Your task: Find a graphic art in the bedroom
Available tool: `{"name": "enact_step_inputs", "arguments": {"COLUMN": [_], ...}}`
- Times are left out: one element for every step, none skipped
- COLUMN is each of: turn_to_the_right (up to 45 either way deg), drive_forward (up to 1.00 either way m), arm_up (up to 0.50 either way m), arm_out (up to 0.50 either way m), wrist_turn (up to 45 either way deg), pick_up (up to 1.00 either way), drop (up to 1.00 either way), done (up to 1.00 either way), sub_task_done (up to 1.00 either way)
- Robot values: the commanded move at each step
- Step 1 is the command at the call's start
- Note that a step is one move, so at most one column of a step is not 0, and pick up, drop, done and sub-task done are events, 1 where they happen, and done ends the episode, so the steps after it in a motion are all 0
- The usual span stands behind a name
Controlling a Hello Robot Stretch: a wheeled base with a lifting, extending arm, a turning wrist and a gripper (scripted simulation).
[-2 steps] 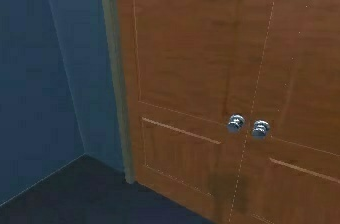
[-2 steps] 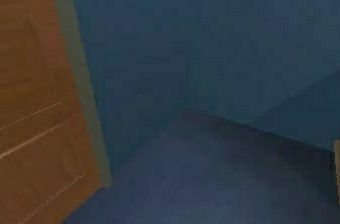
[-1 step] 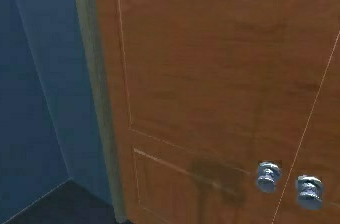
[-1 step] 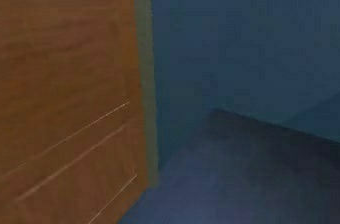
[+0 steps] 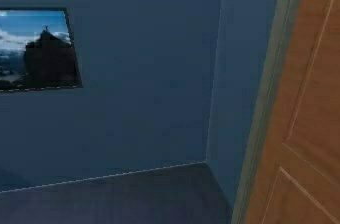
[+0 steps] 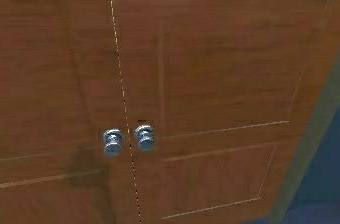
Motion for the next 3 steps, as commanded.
{"name": "enact_step_inputs", "arguments": {"turn_to_the_right": [-9.0,0.0,-45.0], "drive_forward": [0.0,0.75,0.0], "arm_up": [0.0,0.0,0.0], "arm_out": [0.0,0.0,0.0], "wrist_turn": [0.0,0.0,0.0], "pick_up": [0.0,0.0,0.0], "drop": [0.0,0.0,0.0], "done": [0.0,0.0,0.0], "sub_task_done": [0.0,0.0,0.0]}}
